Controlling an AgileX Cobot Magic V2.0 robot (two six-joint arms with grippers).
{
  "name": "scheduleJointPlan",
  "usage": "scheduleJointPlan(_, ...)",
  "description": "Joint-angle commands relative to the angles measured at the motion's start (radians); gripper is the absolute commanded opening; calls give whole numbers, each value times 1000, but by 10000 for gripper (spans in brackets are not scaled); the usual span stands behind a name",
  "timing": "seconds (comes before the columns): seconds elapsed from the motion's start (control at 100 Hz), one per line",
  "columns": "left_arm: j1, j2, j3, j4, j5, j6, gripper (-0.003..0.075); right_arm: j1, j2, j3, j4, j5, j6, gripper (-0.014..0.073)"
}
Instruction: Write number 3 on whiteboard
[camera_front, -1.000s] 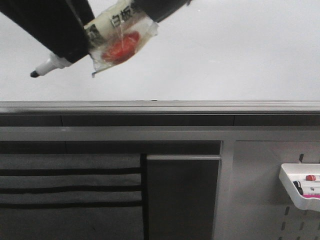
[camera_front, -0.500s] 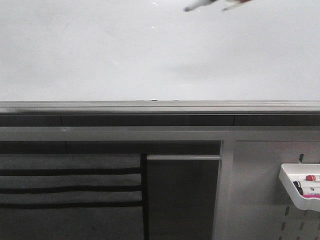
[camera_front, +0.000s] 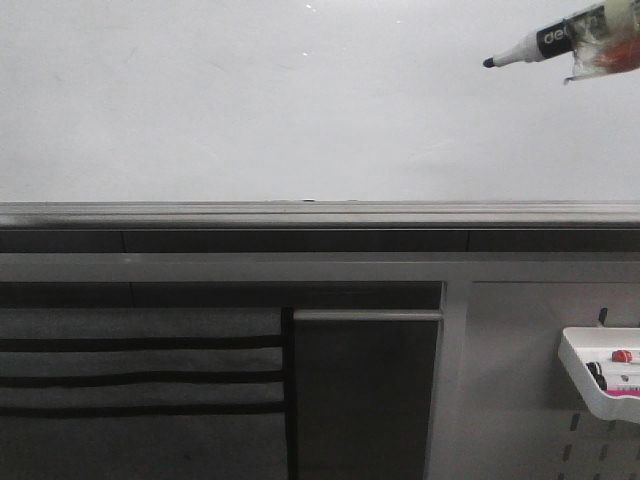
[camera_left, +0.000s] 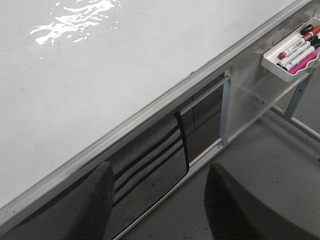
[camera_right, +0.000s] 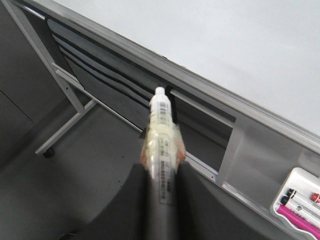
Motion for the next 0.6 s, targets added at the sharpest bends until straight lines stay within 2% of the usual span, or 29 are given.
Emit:
scheduleJointPlan(0.0,3,-3,-24,-25,-78,-12,378,-6,-7,-26,52,-91,2,-48)
scheduleJointPlan(0.1,3,-3,-24,-25,-78,-12,377,-6,-2,-33,88,-135,2,-48)
scheduleJointPlan(0.21,3,-3,-24,-25,-78,-12,377,-6,68,-85,96,-99,3,-48)
scheduleJointPlan(0.48,3,-3,-24,-25,-78,-12,377,-4,414,-426,92,130,41,-48)
scheduleJointPlan(0.54,3,-3,-24,-25,-80,-12,377,23,468,-496,55,135,41,-48)
scheduleJointPlan(0.59,3,-3,-24,-25,-80,-12,377,70,488,-519,-3,78,57,-48)
